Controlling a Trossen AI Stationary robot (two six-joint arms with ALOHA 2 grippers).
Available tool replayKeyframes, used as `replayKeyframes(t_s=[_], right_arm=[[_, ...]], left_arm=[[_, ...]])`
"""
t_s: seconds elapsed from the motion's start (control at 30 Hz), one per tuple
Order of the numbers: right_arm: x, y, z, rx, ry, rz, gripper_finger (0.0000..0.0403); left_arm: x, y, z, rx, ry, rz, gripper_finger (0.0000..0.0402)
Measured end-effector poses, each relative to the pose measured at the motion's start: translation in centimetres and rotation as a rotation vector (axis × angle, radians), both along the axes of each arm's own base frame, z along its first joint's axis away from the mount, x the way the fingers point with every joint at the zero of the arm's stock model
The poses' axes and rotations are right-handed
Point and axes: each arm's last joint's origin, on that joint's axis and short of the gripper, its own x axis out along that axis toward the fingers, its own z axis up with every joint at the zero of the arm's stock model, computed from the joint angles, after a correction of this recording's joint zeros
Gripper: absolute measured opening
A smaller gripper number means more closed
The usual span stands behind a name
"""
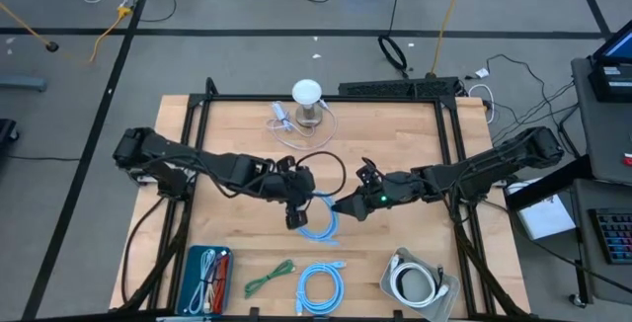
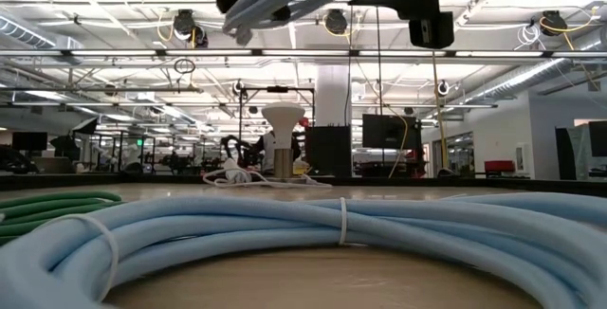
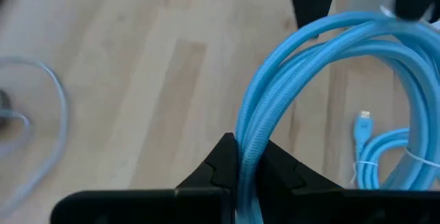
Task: Pick & Place USB Port
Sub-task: Put the top blue video cable into the gray bin
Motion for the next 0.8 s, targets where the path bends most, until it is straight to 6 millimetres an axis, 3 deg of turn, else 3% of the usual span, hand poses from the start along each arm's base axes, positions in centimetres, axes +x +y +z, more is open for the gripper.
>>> replayKeyframes(t_s=[0.33,0.8], right_arm=[[0.1,-0.3,0.1,0.026,-0.004,0.002,0.0208],[0.2,-0.3,0.4,0.021,-0.044,0.011,0.0204]], left_arm=[[0.3,1.4,3.4,0.095,-0.059,0.011,0.0012],[1.8,-0.4,0.5,0.003,0.046,-0.089,0.0012]])
